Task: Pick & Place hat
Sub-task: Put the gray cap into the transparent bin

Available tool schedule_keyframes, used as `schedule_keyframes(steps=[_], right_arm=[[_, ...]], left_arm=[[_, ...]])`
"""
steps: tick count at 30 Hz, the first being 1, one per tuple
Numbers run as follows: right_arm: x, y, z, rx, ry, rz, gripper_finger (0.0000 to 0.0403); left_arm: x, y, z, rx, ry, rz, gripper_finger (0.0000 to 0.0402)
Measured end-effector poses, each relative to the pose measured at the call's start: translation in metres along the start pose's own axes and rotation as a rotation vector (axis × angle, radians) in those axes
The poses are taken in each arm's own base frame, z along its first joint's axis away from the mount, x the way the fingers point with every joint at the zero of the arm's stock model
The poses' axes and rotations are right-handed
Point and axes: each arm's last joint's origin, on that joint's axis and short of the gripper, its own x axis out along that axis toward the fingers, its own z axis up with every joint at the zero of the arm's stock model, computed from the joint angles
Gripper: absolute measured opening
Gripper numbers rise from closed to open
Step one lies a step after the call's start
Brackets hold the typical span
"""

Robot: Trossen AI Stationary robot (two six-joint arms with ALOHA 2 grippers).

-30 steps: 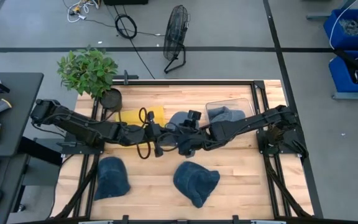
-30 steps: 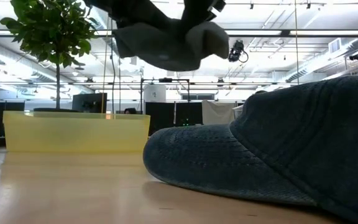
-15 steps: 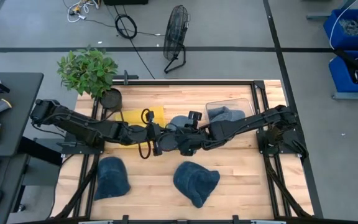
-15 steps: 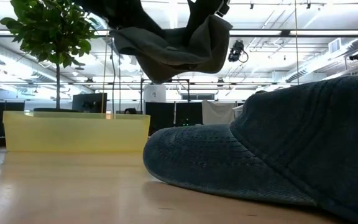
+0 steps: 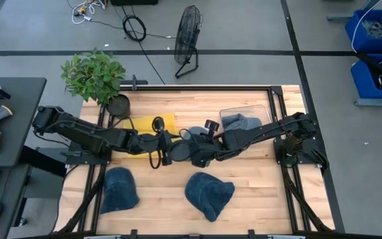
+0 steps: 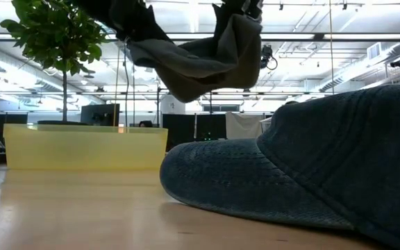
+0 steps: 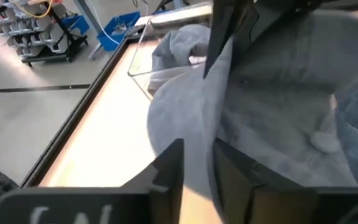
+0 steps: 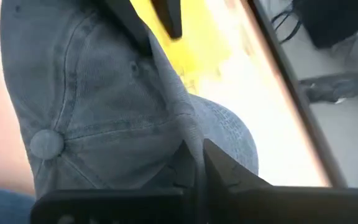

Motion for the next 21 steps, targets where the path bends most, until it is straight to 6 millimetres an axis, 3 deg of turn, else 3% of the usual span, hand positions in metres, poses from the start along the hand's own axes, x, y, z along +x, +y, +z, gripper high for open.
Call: schedule_keyframes(steps=[9,18,21], right_arm=[[-0.004,-0.003,-0.016,0.076,0.126,-0.061,0.0010],[-0.033,-0.040,-0.042,0.216,0.277,-0.337,0.0010],[-0.043,-0.050,-0.044,0.276,0.266,-0.350,0.0010]], left_arm=[[0.000,0.000,-0.002,0.010,0.018,0.003,0.0132],[0.000,0.001,-0.005,0.025,0.045,0.004,0.0129],[0.000,0.001,-0.005,0.026,0.047,0.003,0.0129]])
